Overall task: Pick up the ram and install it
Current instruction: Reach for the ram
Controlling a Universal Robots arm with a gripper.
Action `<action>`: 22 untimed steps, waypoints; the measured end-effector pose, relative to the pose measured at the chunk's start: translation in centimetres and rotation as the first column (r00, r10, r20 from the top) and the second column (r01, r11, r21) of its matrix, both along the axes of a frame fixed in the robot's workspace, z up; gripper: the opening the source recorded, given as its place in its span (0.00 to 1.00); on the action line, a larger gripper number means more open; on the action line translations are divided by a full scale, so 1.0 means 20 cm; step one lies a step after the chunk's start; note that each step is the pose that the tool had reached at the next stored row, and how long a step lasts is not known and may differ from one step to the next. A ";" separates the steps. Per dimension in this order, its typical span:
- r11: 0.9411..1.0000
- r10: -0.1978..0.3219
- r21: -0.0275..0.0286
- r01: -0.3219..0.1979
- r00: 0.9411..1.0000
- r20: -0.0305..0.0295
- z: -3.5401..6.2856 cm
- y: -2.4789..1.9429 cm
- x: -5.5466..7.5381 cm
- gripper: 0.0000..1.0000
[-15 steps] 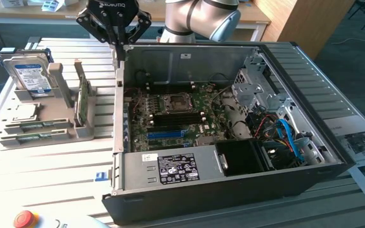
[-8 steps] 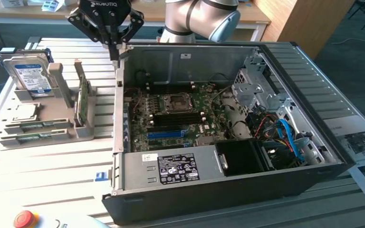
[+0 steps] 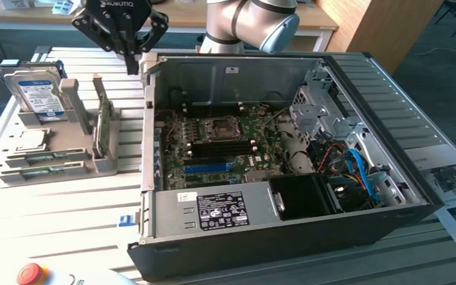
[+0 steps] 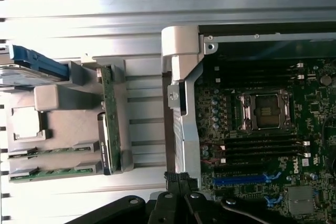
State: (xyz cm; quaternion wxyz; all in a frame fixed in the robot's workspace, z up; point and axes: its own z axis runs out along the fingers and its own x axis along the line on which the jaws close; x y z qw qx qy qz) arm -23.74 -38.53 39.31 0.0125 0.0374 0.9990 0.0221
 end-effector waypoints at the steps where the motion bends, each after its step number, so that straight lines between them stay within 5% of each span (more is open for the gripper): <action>1: 1.000 0.000 0.000 0.000 1.000 0.000 0.000 0.001 -0.01 0.10; 22: 1.000 0.000 0.000 0.000 1.000 0.000 0.000 0.022 -0.23 0.10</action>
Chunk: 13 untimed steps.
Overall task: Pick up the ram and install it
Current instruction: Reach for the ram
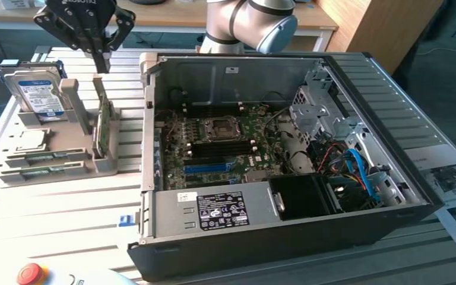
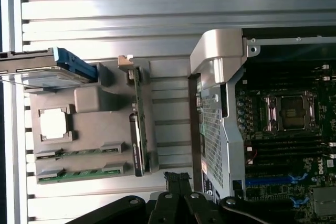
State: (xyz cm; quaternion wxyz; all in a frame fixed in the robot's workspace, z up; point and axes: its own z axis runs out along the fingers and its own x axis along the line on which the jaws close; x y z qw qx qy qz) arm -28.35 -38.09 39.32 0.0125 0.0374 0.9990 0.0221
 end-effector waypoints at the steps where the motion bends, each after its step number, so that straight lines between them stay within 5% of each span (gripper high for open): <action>1: 1.000 0.000 0.000 0.000 1.000 0.000 0.000 0.001 -0.01 0.10; 13: 1.000 0.000 0.000 0.000 1.000 0.000 0.000 0.011 -0.14 0.10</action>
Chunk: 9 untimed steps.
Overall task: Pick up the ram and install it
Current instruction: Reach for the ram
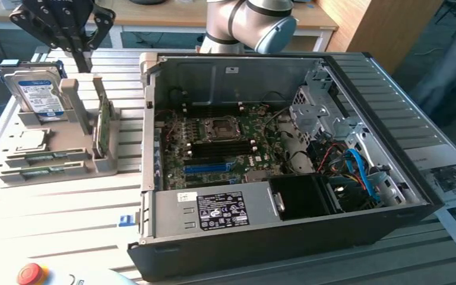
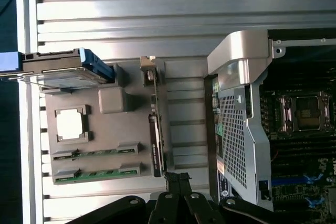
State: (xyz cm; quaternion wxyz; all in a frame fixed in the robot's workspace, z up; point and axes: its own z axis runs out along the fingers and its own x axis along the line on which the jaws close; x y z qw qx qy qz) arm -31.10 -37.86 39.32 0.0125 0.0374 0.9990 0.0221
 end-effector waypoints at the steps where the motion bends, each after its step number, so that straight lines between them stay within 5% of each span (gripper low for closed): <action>1: 1.000 0.000 0.000 0.000 1.000 0.000 0.000 0.001 -0.01 0.10; 9: 1.000 0.000 0.000 0.000 1.000 0.000 0.000 0.008 -0.08 0.10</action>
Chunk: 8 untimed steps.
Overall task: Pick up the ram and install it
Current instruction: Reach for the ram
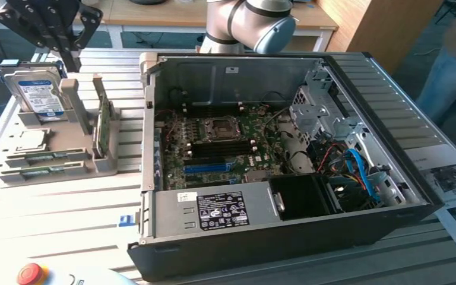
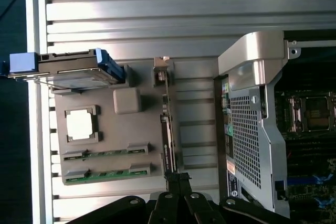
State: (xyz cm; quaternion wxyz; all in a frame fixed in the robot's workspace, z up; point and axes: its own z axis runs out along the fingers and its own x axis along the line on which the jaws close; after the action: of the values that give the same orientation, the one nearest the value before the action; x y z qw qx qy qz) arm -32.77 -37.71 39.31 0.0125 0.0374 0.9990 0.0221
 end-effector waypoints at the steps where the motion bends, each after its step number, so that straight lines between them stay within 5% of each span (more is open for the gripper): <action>1: 1.000 0.000 0.000 0.000 1.000 0.000 0.000 0.001 -0.01 0.10; 8: 1.000 0.000 0.000 0.000 1.000 0.000 0.000 0.009 -0.07 0.10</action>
State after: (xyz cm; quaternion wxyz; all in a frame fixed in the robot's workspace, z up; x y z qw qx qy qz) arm -34.11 -37.54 39.31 0.0125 0.0374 0.9990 0.0221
